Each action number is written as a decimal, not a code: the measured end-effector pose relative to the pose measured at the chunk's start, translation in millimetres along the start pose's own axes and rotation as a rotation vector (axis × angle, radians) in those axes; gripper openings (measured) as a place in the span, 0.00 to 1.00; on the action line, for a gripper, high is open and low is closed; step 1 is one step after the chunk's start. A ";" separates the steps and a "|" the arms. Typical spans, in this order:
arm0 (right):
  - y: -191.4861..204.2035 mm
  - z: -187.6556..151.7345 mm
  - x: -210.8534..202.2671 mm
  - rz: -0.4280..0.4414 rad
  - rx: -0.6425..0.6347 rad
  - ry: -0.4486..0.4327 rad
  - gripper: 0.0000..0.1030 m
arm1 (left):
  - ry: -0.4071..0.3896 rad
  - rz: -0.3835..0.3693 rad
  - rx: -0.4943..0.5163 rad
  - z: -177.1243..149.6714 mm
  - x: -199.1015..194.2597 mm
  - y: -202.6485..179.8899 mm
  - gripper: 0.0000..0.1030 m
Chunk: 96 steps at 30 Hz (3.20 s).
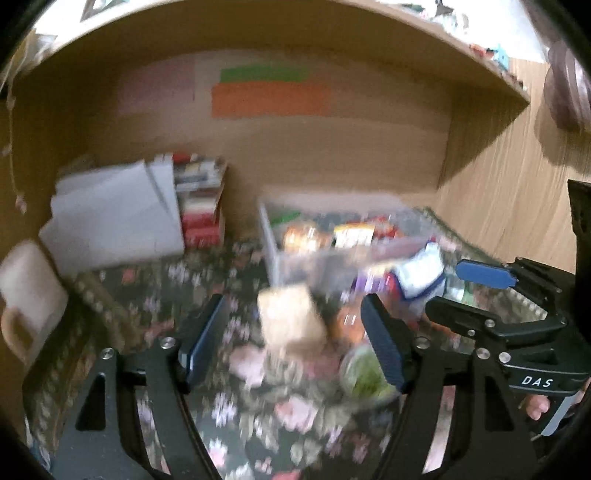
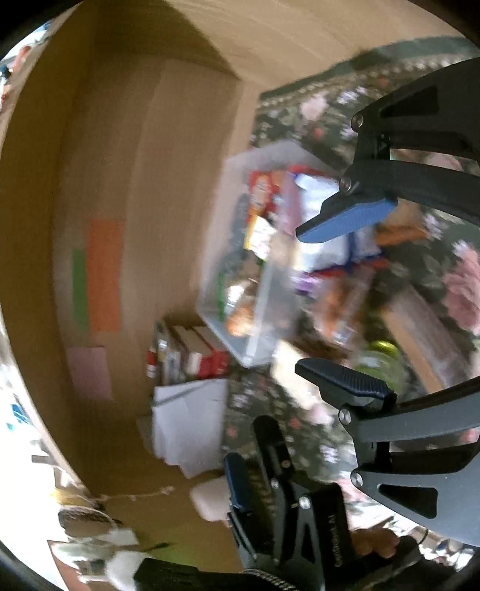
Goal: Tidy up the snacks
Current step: 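Grasp the green jelly cup with the left tool while the right tool grasps the wrapped brown bar, then carry the cup and bar over the clear bin and open both tools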
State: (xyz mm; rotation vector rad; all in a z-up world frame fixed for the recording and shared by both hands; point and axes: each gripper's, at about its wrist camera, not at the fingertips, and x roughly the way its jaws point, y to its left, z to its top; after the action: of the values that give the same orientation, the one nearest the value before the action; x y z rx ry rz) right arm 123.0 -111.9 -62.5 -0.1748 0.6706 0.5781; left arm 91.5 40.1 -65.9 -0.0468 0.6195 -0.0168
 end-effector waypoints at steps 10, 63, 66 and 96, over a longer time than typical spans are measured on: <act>18.4 -45.9 29.7 0.046 0.067 0.139 0.61 | 0.112 -0.009 -0.046 -49.2 8.5 12.3 0.72; -30.1 -27.7 -29.8 -0.019 0.083 -0.020 0.33 | -0.002 -0.114 0.020 7.8 18.2 -53.8 0.56; -36.1 -12.6 -31.8 -0.043 0.078 -0.058 0.33 | -0.026 -0.113 0.023 22.2 18.3 -53.6 0.56; -106.8 75.2 64.5 -0.119 0.089 -0.003 0.33 | 0.038 -0.082 -0.005 104.7 140.4 -55.5 0.56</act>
State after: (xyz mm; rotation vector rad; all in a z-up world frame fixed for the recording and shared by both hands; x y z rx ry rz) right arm 263.7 -146.6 -48.0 -0.1294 0.6769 0.4332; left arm 266.5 -15.4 -59.5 -0.0763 0.6552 -0.0955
